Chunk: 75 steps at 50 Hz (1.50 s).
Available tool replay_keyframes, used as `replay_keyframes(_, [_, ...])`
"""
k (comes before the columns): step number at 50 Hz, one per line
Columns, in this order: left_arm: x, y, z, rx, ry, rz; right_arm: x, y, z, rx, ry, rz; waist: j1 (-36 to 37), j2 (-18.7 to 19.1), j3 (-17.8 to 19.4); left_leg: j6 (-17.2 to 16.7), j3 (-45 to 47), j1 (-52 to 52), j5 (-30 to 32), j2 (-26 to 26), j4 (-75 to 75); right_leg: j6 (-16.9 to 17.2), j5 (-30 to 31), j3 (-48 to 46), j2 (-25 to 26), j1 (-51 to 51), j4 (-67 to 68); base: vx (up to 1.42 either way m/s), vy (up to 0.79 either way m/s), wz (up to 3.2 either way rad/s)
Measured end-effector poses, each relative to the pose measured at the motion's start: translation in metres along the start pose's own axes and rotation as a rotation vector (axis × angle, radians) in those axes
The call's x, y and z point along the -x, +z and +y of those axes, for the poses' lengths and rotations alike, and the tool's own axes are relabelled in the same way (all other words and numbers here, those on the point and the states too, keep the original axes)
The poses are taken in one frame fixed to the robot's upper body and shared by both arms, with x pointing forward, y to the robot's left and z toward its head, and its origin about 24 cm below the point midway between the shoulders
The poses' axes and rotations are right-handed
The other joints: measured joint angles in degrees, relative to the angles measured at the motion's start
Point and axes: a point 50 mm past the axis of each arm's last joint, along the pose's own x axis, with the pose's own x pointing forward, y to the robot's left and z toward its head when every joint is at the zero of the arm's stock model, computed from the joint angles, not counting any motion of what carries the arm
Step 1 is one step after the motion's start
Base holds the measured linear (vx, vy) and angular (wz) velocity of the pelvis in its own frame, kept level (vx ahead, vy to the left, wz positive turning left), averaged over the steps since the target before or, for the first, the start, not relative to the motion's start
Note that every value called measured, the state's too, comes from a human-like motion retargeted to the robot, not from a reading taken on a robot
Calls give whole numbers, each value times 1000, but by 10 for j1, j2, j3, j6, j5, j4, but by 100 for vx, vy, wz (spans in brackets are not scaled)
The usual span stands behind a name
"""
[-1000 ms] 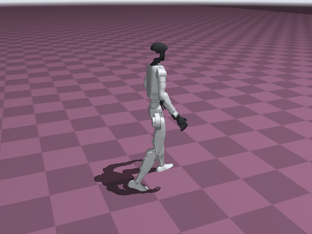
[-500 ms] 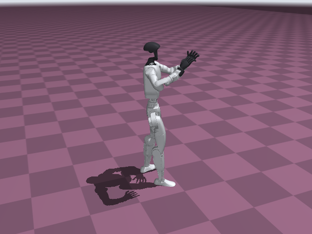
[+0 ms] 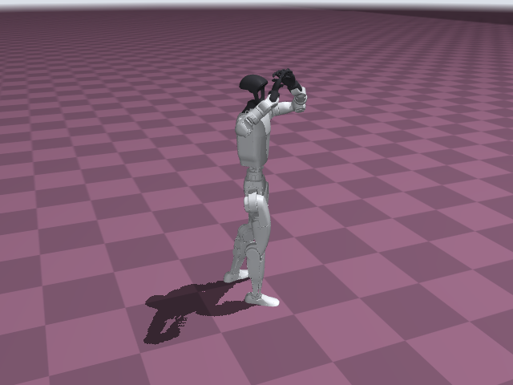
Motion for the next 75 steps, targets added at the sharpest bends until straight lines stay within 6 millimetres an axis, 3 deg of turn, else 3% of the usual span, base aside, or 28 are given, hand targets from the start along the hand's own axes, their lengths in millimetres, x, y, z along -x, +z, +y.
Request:
replay_keyframes(7, [-5, 6, 5, 37, 46, -20, -5, 6, -10, -19, -32, -37, -3, -11, 9, 33, -24, -46, -19, 28, 143, 0, -13, 17, -19, 15, 3, 10, -1, -8])
replay_keyframes(10, [-6, 6, 5, 45, 52, -23, -5, 6, -11, -38, -49, -34, -1, -8, 10, 27, -63, -83, -36, 44, 193, 0, -15, 21, -16, 18, 2, 7, 1, -11])
replay_keyframes(15, [-6, 5, 3, 38, 36, -24, -5, 3, -10, -23, -51, -23, 3, 4, 9, 2, -96, -89, -45, 40, 119, 0, -13, 23, -2, 16, 0, 5, 3, -10])
replay_keyframes(20, [-4, 2, 1, 28, 7, -3, -3, 3, -7, -49, -25, -15, 1, 4, 6, 13, -83, -52, -28, 18, 49, 0, -14, 27, -6, 21, 2, 6, 9, -8])
replay_keyframes(25, [-2, -1, 1, 17, -10, 7, -3, 3, -7, -54, -5, -19, -3, 1, 3, 4, -73, -30, -16, 4, 14, 0, -16, 30, -10, 26, 1, 4, 7, -6])
replay_keyframes(42, [5, -14, -1, 16, -13, 75, -7, 2, 2, -114, -7, 3, 5, -2, 6, 2, -51, -13, -19, -3, 17, 0, -16, 47, -15, 33, 3, 1, 4, -4])
replay_keyframes(75, [3, -10, 0, 16, 2, 46, -9, 2, 5, -109, -10, -10, 11, 0, 7, 0, -68, -17, -17, -13, -7, 0, -18, 33, -22, 26, 5, 0, 0, 0])
